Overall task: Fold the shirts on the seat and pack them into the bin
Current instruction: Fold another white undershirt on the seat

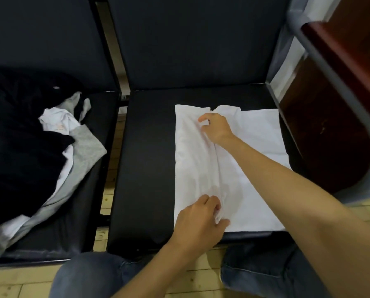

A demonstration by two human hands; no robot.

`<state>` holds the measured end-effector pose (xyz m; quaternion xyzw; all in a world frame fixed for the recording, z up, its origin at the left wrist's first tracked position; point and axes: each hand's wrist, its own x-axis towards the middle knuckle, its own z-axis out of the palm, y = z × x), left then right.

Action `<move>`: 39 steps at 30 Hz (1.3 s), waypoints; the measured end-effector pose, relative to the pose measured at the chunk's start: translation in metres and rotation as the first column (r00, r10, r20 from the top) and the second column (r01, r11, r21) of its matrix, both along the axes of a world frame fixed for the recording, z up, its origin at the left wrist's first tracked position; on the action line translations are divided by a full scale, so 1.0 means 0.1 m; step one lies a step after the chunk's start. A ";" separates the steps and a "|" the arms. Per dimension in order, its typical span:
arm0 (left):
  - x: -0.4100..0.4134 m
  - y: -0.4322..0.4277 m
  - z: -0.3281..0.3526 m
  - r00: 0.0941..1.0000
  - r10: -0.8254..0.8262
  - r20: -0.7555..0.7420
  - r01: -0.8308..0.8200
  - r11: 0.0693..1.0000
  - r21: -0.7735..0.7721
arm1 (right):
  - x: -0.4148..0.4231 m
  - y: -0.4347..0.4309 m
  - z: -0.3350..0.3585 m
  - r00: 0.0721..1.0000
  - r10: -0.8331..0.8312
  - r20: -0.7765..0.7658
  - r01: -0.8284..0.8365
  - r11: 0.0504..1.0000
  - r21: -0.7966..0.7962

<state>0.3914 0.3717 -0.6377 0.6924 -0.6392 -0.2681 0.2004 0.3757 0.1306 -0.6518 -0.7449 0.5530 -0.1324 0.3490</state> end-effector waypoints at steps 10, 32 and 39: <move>0.04 -0.01 -0.13 0.996 -0.076 0.047 0.084 0.977 -0.195 | -0.97 0.04 0.20 0.994 -0.079 -0.076 0.071 0.991 -0.110; -1.16 -0.42 -0.16 0.998 -0.044 -0.051 0.020 0.917 -0.399 | -1.57 -0.21 0.34 0.887 -0.445 0.121 0.389 0.863 0.324; -0.48 0.04 0.07 0.969 0.209 -0.134 -0.243 0.908 -0.341 | -0.84 -0.09 0.63 0.898 -0.384 0.216 0.306 0.896 0.321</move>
